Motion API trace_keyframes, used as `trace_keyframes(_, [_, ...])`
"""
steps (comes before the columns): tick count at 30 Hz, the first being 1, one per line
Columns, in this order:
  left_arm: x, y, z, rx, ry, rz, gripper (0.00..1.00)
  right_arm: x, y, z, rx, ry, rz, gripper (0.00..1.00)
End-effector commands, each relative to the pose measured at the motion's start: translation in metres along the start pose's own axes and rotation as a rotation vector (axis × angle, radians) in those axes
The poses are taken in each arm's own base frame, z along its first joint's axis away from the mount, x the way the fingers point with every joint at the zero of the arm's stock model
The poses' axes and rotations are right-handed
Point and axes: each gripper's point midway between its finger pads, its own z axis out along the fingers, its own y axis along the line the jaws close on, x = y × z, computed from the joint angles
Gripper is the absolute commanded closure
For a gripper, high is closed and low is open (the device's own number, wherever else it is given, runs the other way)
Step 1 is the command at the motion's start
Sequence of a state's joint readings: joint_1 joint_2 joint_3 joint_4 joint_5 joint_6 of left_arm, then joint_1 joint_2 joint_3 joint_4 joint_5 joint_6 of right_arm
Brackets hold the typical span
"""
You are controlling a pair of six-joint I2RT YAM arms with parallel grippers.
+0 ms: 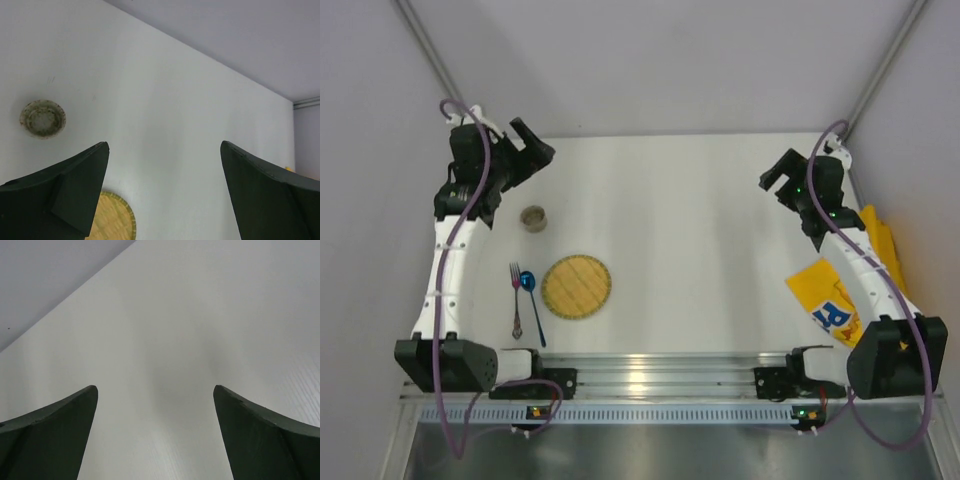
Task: Set the dinner table for one person
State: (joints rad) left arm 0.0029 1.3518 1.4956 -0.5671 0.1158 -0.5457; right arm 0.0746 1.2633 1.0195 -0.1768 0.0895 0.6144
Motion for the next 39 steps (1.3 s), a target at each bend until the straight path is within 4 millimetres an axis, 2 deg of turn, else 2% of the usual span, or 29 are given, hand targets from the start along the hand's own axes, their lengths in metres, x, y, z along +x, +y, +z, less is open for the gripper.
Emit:
trace_keyframes(1, [0.051,0.006,-0.016,0.029,0.117,-0.125,0.02,-0.033,0.007,-0.031,0.014,-0.082,0.036,0.00])
trace_keyframes(2, [0.062,-0.009,-0.021,0.130,0.158,-0.155,0.02,-0.029,0.006,-0.031,0.012,-0.062,0.028,0.00])
trace_keyframes(3, [0.064,-0.020,-0.035,0.179,0.148,-0.236,0.02,-0.027,0.008,-0.035,-0.004,-0.057,0.008,0.00])
trace_keyframes(4, [0.067,-0.021,-0.036,0.197,0.146,-0.262,0.02,-0.026,0.009,-0.036,-0.017,-0.055,-0.006,0.00])
trace_keyframes(5, [0.081,-0.014,-0.037,0.188,0.167,-0.278,0.02,-0.025,0.006,-0.038,-0.015,-0.055,-0.025,0.00])
trace_keyframes(7, [0.092,-0.006,-0.045,0.165,0.182,-0.258,0.02,-0.032,0.003,-0.047,-0.011,-0.088,-0.108,0.00])
trace_keyframes(9, [0.104,0.000,-0.050,0.145,0.221,-0.235,0.03,-0.043,-0.013,-0.054,0.063,-0.149,-0.173,0.00])
trace_keyframes(10, [0.114,-0.006,-0.057,0.165,0.242,-0.223,0.04,-0.051,-0.029,-0.057,0.151,-0.189,-0.178,0.00])
trace_keyframes(13, [0.124,-0.012,-0.070,0.206,0.254,-0.250,0.04,-0.050,-0.054,-0.059,0.263,-0.169,-0.216,0.00])
trace_keyframes(17, [0.148,-0.003,-0.080,0.228,0.278,-0.248,0.06,-0.022,-0.075,-0.044,0.323,-0.037,-0.214,0.00])
trace_keyframes(19, [0.159,0.005,-0.081,0.204,0.298,-0.243,0.06,-0.002,-0.086,-0.031,0.352,0.055,-0.184,0.00])
trace_keyframes(20, [0.159,0.005,-0.084,0.207,0.293,-0.238,0.06,0.009,-0.103,-0.024,0.401,0.121,-0.161,0.00])
trace_keyframes(22, [0.160,0.006,-0.085,0.206,0.295,-0.232,0.06,0.023,-0.115,-0.016,0.431,0.195,-0.144,0.00])
trace_keyframes(23, [0.160,0.007,-0.086,0.198,0.298,-0.229,0.06,0.035,-0.131,-0.011,0.475,0.252,-0.133,0.00])
trace_keyframes(25, [0.160,0.008,-0.089,0.185,0.305,-0.216,0.07,0.049,-0.145,-0.007,0.507,0.312,-0.103,0.00])
trace_keyframes(26, [0.159,0.009,-0.090,0.178,0.301,-0.205,0.07,0.061,-0.160,-0.004,0.545,0.358,-0.072,0.00])
trace_keyframes(28, [0.157,0.010,-0.095,0.166,0.300,-0.195,0.08,0.072,-0.171,-0.002,0.562,0.400,-0.037,0.00])
trace_keyframes(29, [0.157,0.011,-0.097,0.164,0.295,-0.188,0.08,0.080,-0.185,0.000,0.590,0.430,-0.012,0.00])
trace_keyframes(35, [0.160,0.015,-0.109,0.144,0.290,-0.188,0.08,0.092,-0.224,0.010,0.658,0.500,0.054,0.00])
trace_keyframes(39, [0.158,0.018,-0.110,0.125,0.284,-0.188,0.08,0.104,-0.244,0.012,0.690,0.527,0.127,0.00])
